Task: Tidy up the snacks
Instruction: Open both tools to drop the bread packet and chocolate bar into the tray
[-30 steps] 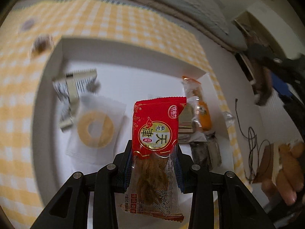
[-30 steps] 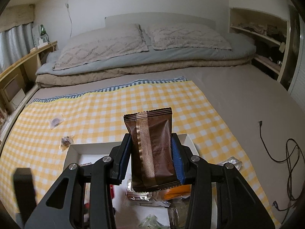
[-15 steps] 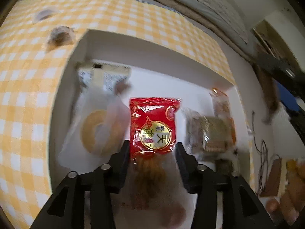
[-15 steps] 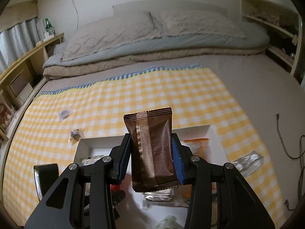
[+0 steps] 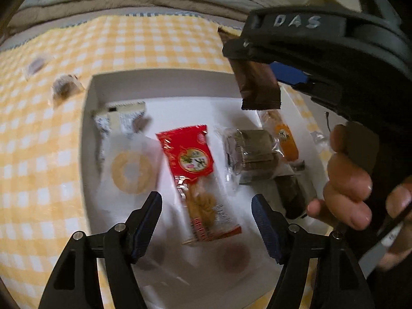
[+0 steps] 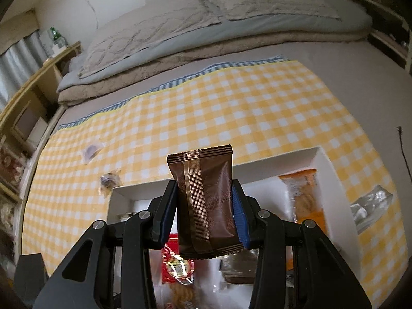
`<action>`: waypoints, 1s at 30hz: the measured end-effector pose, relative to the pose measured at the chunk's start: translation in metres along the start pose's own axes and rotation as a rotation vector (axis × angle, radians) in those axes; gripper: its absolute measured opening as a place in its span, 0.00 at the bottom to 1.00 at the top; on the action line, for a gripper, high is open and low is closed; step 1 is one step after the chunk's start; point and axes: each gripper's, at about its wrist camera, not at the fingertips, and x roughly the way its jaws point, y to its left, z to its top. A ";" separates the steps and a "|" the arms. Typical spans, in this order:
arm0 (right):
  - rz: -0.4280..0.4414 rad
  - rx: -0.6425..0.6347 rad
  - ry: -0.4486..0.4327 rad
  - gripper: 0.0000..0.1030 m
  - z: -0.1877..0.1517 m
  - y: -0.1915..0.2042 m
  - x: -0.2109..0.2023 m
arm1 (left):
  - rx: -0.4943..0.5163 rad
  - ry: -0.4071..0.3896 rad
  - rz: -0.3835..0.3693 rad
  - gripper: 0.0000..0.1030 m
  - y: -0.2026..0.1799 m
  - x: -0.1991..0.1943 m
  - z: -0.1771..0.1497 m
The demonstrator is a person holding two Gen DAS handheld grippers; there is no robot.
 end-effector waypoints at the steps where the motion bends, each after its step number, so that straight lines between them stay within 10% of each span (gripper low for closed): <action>1: 0.001 -0.005 0.002 0.40 0.000 0.003 0.001 | 0.008 -0.007 0.001 0.68 0.002 -0.007 -0.002; 18: -0.057 -0.020 0.093 0.43 -0.009 0.001 0.008 | 0.055 -0.079 0.017 0.68 0.015 -0.062 -0.015; 30: -0.048 0.062 0.319 0.35 -0.030 -0.008 0.048 | 0.059 -0.094 0.014 0.68 0.015 -0.077 -0.019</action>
